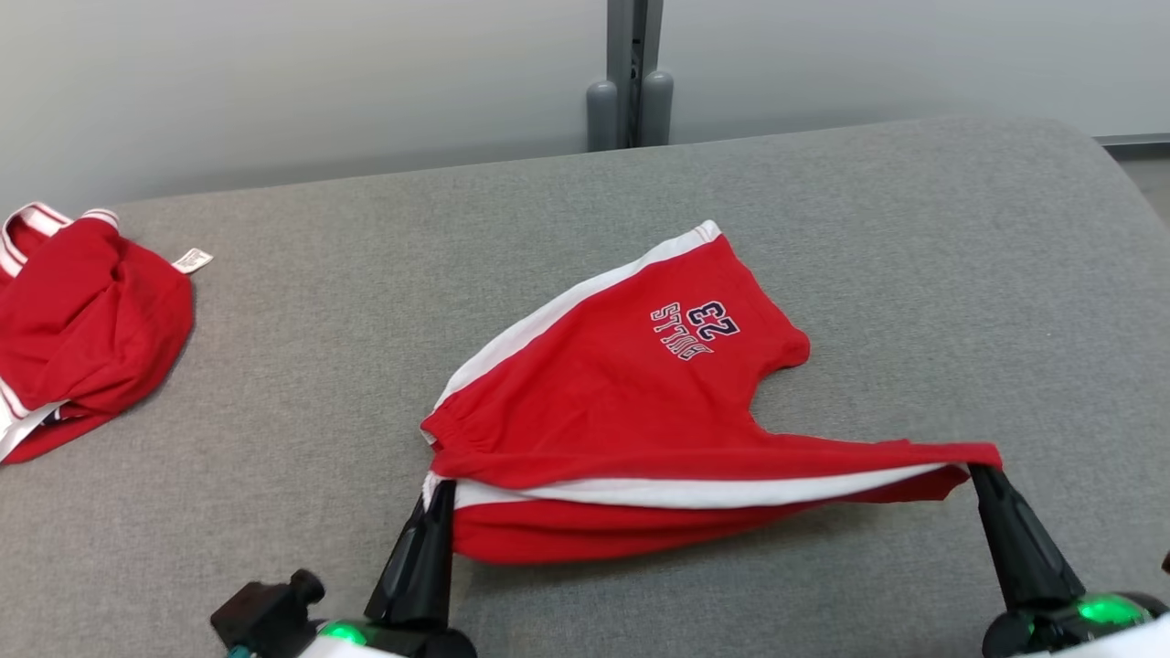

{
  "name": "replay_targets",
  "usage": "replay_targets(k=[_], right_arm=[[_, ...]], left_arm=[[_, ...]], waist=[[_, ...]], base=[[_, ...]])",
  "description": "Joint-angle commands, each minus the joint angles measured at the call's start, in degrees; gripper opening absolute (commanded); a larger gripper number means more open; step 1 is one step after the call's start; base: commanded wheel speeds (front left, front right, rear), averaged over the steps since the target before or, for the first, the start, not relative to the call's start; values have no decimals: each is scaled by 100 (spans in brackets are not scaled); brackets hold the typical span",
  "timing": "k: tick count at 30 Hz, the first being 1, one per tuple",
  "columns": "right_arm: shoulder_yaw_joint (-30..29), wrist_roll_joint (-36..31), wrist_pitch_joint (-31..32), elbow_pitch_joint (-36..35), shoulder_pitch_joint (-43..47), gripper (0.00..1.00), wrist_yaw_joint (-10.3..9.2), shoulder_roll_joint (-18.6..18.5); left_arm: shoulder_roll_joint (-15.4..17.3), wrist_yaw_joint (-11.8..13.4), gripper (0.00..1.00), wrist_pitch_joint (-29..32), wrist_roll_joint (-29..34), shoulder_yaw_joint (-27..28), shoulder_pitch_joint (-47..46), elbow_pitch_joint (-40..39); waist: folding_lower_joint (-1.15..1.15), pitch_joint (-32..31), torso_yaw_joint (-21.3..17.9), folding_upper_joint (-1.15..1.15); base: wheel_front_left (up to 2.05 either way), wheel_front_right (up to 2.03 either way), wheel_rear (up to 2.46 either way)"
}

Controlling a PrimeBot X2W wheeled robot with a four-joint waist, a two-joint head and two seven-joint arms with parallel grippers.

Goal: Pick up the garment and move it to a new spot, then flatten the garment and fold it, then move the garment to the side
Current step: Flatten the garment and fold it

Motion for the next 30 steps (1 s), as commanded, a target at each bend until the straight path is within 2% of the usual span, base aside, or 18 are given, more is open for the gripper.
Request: replay_targets(k=[1, 7, 14, 21, 30], right_arm=[[-72, -3, 56, 163, -185, 0, 4, -1], [-201, 101, 193, 802, -895, 0, 4, 4], [-155, 60, 478, 1711, -2055, 0, 3, -170], [126, -22, 811, 2477, -3113, 0, 3, -356], [677, -56, 1236, 3704, -4581, 0, 3, -606]], left_arm=[[-32, 34, 0, 24, -53, -24, -213, 96], [-151, 199, 0, 51, -46, -109, -827, 629], [-222, 444, 0, 51, -125, -217, -1666, 1272], [-251, 658, 0, 36, -219, -476, -2331, 1772], [-256, 1159, 0, 0, -799, -1019, -3145, 2198]], waist=[[0, 60, 76, 0], [0, 283, 297, 0], [0, 637, 544, 0], [0, 891, 752, 0], [0, 1208, 1057, 0]], base=[[0, 0, 0], [0, 0, 0], [0, 0, 0], [0, 0, 0], [0, 0, 0]])
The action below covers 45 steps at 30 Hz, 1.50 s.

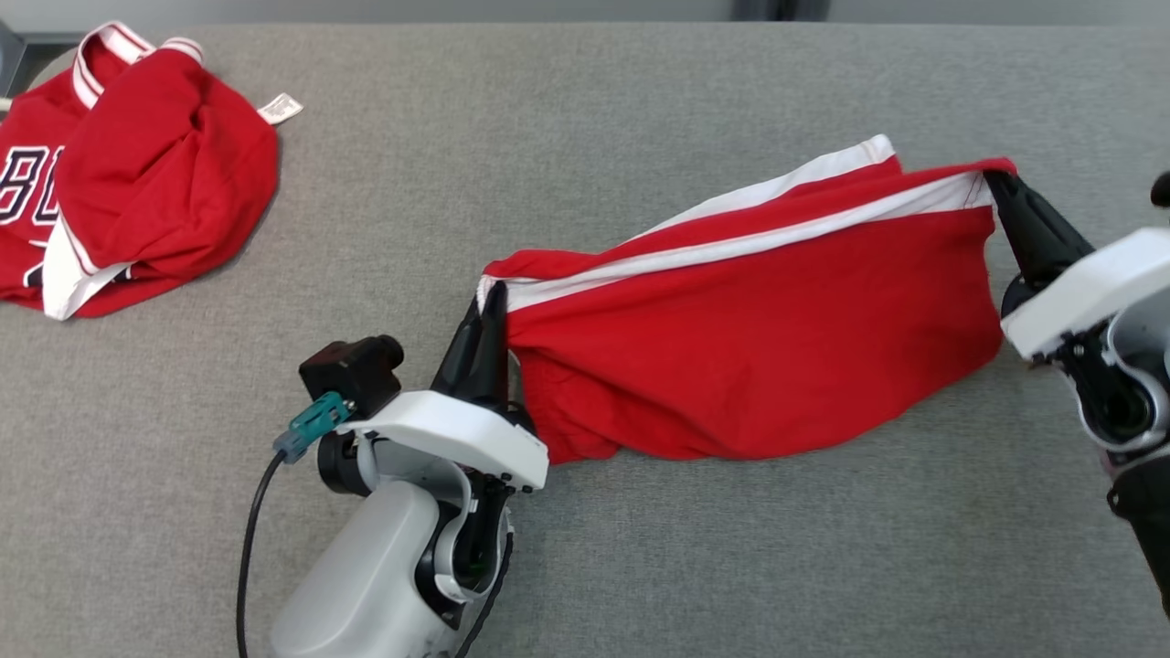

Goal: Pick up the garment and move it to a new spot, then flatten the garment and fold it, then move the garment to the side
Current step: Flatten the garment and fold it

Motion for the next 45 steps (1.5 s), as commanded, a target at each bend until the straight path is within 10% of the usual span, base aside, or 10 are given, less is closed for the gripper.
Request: replay_targets(k=[1, 12, 15, 25, 26, 28, 29, 45], right_arm=[[47, -3, 66, 169, -163, 0, 3, -39], [820, 81, 180, 1720, -1293, 0, 4, 7], [985, 126, 74, 2054, -1478, 0, 3, 37], [1544, 281, -342, 2778, -1944, 0, 4, 204], [1570, 302, -444, 2838, -1982, 4, 3, 218], [1618, 335, -650, 2948, -2028, 84, 3, 234], [1656, 349, -722, 3006, -2037, 100, 3, 244], [2281, 903, -1337, 2705, -1750, 100, 3, -212]], left_arm=[[25, 61, 0, -36, -88, -59, -127, 32], [26, 339, 0, -96, -589, -646, -603, 342], [26, 388, 45, -126, -673, -756, -711, 413], [26, 438, 69, -183, -719, -1051, -933, 550], [26, 440, 71, -188, -674, -1069, -950, 555], [26, 449, 93, -194, -627, -1068, -943, 555], [26, 443, 100, -195, -603, -1046, -917, 544], [231, 362, 100, -202, 244, -302, -82, -125]], waist=[[0, 92, 90, 0], [0, 325, 294, 0], [0, 358, 314, 0], [0, 397, 390, 0], [0, 394, 403, 0], [0, 377, 425, 0], [0, 364, 432, 0], [0, -12, 282, 0]], base=[[0, 0, 0], [0, 0, 0], [0, 0, 0], [0, 0, 0], [0, 0, 0], [0, 0, 0], [0, 0, 0], [0, 0, 0]])
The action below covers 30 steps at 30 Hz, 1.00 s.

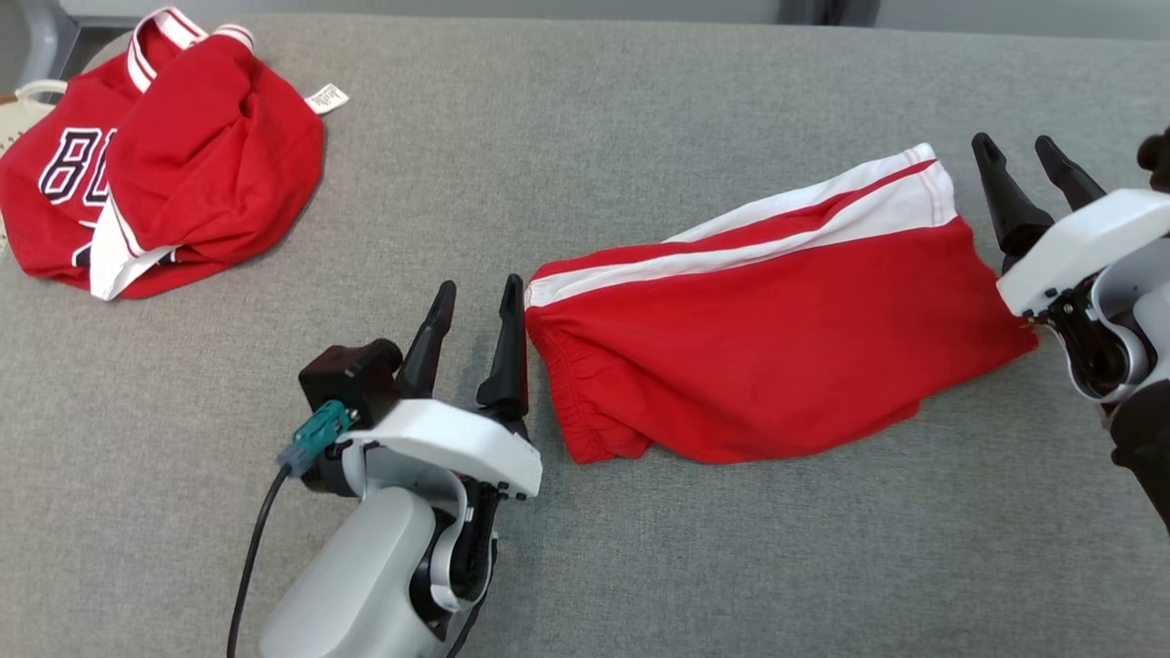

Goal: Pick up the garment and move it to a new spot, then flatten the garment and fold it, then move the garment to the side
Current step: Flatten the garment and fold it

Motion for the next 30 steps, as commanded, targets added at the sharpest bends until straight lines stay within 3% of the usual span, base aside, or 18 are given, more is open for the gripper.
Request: replay_targets(k=[1, 9, 14, 30], right_arm=[[65, 77, -123, -130, 123, 100, 3, -134], [326, 74, -523, -616, 504, 100, 4, -415], [402, -33, -583, -454, 880, 100, 3, -400], [331, 574, -4, 853, 1199, 100, 3, -249]], left_arm=[[63, -35, 100, -26, 177, 72, 107, -106], [269, 10, 100, -27, 1088, 441, 560, -508], [295, -16, 100, -27, 1550, 716, 967, -644], [1, -164, 100, -27, 1852, 1369, 1788, -704]], waist=[[0, -102, -60, 0], [0, -475, -287, 0], [0, -718, -333, 0], [0, -792, 487, 0]], base=[[0, 0, 0], [0, 0, 0], [0, 0, 0], [0, 0, 0]])
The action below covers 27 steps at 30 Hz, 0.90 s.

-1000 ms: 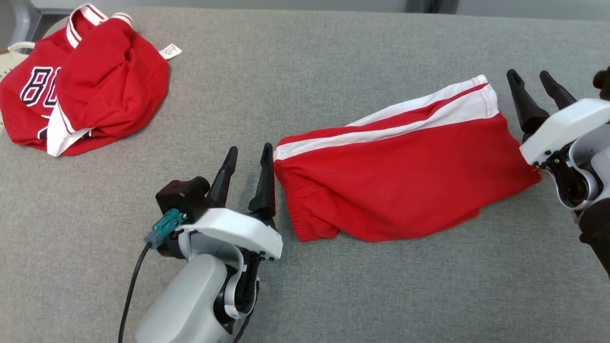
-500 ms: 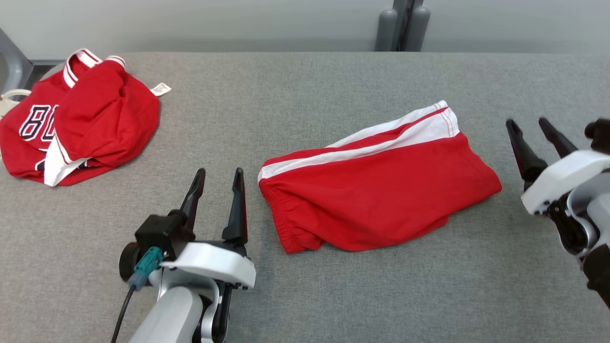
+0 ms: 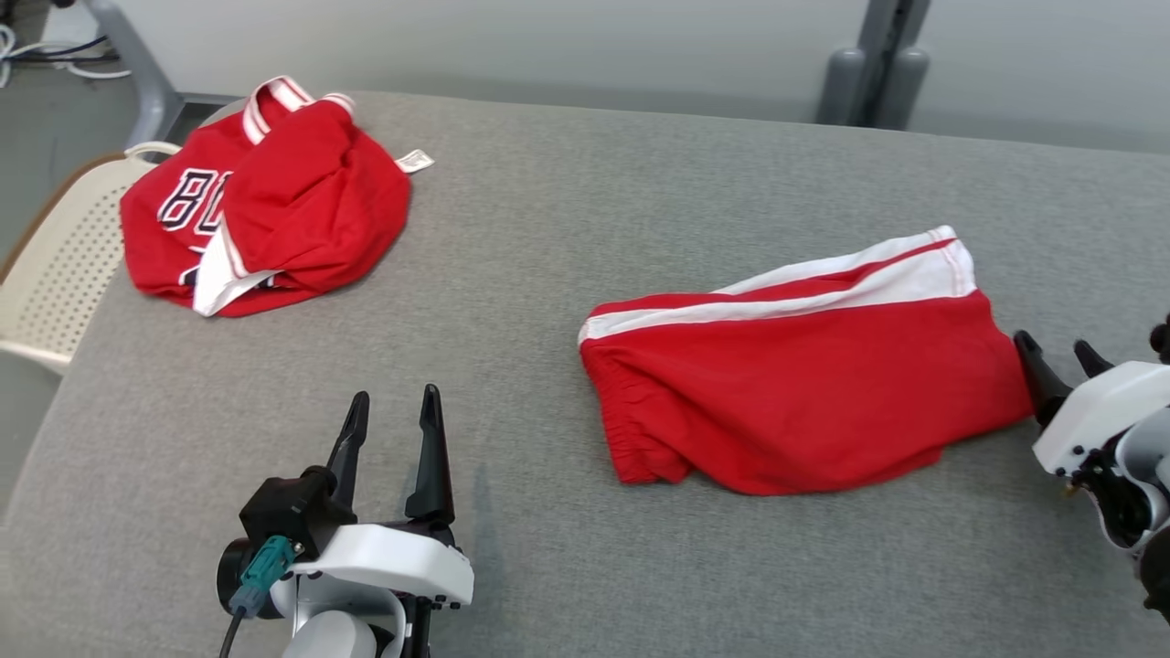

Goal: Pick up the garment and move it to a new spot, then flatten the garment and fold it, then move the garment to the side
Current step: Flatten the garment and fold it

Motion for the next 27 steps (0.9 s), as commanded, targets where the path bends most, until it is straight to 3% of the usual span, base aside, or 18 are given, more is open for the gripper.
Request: replay_targets(k=[1, 13, 14, 15, 17, 18, 19, 27], right_arm=[[-56, 130, 173, 151, -33, 100, 3, -19], [-93, 511, 1186, 606, -101, 100, 3, 199], [-76, 518, 1215, 582, -115, 76, 4, 231], [-55, 526, 1238, 534, -119, 45, 5, 258], [11, 495, 1261, 426, -128, 27, 9, 269], [37, 475, 1244, 380, -132, 9, 9, 260], [55, 467, 1208, 359, -139, 0, 8, 251], [-6, 560, 733, 165, -217, 0, 8, 206]], left_arm=[[-16, -54, 100, -27, 61, 73, 23, -16], [-130, -195, 100, -27, 155, 282, 21, 31], [-137, -195, 100, -27, 165, 300, 20, 33], [-141, -205, 100, -27, 174, 318, 18, 36], [-148, -218, 100, -27, 186, 353, 16, 38], [-152, -226, 100, -27, 194, 370, 16, 37], [-155, -228, 100, -27, 206, 392, 20, 35], [-170, -259, 100, -27, 238, 459, 52, 54]], waist=[[0, 60, 167, 0], [0, 142, 365, 0], [0, 147, 367, 0], [0, 153, 367, 0], [0, 159, 359, 0], [0, 160, 350, 0], [0, 157, 338, 0], [0, 102, 151, 0]], base=[[0, 0, 0], [0, 0, 0], [0, 0, 0], [0, 0, 0], [0, 0, 0], [0, 0, 0], [0, 0, 0], [0, 0, 0]])
